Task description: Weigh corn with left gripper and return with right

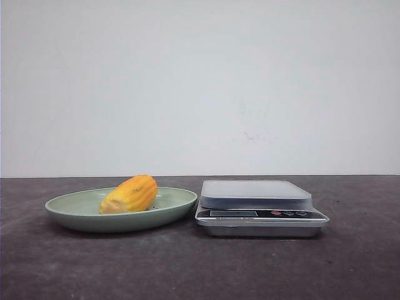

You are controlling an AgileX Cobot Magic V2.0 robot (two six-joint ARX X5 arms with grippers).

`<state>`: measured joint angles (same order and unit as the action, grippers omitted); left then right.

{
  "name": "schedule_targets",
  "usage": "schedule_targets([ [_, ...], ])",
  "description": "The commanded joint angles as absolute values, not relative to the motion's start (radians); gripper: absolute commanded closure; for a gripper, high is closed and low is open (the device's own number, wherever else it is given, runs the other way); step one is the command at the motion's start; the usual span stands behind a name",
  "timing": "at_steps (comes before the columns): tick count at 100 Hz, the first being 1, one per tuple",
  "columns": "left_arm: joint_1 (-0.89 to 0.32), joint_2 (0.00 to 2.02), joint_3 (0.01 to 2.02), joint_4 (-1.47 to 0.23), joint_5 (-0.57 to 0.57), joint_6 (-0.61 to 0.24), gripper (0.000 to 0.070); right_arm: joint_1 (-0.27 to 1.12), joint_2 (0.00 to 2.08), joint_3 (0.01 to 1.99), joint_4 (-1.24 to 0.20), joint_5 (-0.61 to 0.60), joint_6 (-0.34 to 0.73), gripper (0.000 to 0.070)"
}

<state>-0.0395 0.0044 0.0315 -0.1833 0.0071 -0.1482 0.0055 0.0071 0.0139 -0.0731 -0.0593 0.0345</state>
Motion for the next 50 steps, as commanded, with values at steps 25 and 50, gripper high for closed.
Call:
schedule_targets([
  [25,-0.038,0.003,0.014,-0.187,0.012,-0.139,0.0684,0.004,0.004,0.013,-0.144,-0.088,0.045,0.0693],
  [50,-0.038,0.003,0.014,-0.187,0.012,-0.139,0.0684,0.004,0.004,0.013,-0.173,-0.104,0.035,0.0693],
])
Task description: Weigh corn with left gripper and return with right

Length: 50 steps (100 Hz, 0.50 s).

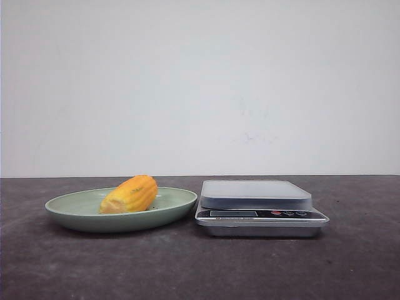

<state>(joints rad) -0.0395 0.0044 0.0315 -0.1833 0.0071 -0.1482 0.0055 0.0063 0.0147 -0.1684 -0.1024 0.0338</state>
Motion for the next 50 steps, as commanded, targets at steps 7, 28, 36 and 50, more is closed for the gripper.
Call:
schedule_targets([
  [7,-0.038,0.003,0.014,-0.187,0.012,-0.139,0.0684,0.004,0.004,0.013,-0.165,-0.105,0.037,0.0693],
  [28,-0.038,0.003,0.014,-0.187,0.012,-0.139,0.0684,0.004,0.004,0.013,-0.158,-0.105,0.037,0.0693],
  [36,-0.038,0.003,0.014,-0.187,0.012,-0.139,0.0684,0.004,0.004,0.013,-0.158,-0.105,0.037,0.0693],
  [50,-0.038,0.003,0.014,-0.187,0.012,-0.139,0.0684,0.004,0.004,0.013,-0.158,-0.105,0.037,0.0693],
])
